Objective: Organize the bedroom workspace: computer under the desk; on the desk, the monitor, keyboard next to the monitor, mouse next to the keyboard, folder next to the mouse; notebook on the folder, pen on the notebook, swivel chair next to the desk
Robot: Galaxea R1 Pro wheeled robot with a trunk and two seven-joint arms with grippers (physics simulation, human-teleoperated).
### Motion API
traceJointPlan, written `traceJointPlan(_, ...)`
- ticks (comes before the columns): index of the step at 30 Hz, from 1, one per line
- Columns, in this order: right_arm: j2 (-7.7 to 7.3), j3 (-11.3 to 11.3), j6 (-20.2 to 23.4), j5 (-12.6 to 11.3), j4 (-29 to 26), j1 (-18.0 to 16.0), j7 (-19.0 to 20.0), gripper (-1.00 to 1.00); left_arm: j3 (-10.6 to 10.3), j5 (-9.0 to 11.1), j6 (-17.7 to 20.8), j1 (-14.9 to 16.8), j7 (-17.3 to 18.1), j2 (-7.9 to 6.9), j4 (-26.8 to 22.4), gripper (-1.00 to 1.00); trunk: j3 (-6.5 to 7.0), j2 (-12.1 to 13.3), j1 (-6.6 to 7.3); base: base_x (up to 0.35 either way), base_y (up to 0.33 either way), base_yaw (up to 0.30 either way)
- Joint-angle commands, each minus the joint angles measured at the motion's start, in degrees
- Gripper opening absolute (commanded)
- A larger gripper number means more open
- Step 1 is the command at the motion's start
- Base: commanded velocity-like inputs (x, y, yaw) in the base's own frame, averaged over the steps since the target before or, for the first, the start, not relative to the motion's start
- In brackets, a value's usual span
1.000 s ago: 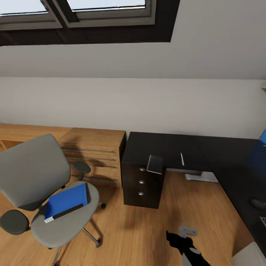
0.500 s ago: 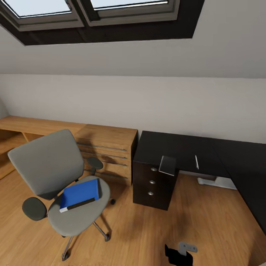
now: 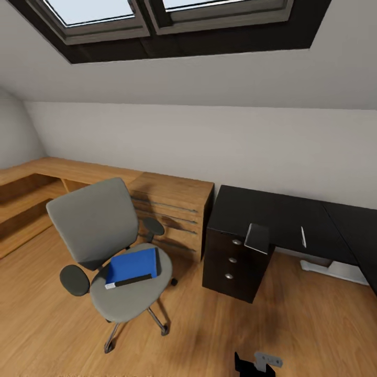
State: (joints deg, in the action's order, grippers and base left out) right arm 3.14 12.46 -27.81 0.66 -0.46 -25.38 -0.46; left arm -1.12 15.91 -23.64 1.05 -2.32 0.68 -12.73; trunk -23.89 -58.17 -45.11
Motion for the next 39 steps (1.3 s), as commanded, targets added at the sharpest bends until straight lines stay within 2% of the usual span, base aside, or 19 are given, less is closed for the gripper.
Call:
traceJointPlan(1,0.03,0.2,-0.3,0.1,0.1,0.0,-0.1,1.0,-0.1,0.1,-0.4,0.0,0.4,-0.1,0.3,1.0,-0.07,0.0,0.0,0.0,0.0,0.264)
traceJointPlan(7,0.09,0.2,-0.6,0.0,0.2,0.0,-0.1,1.0,0.0,0.1,-0.9,0.0,2.3,-0.94,1.1,1.0,-0.11,0.0,0.0,0.0,0.0,0.268)
traceJointPlan(17,-0.11,0.2,-0.8,0.0,0.2,0.0,-0.1,1.0,0.0,0.1,-1.1,0.1,3.0,-1.61,1.3,1.0,-0.14,0.0,0.0,0.0,0.0,0.242)
traceJointPlan(39,0.01,0.2,-0.9,0.1,0.0,0.0,-0.4,1.0,0.1,0.2,-1.2,0.1,3.0,-1.74,1.3,1.0,-0.17,0.0,0.0,0.0,0.0,0.051)
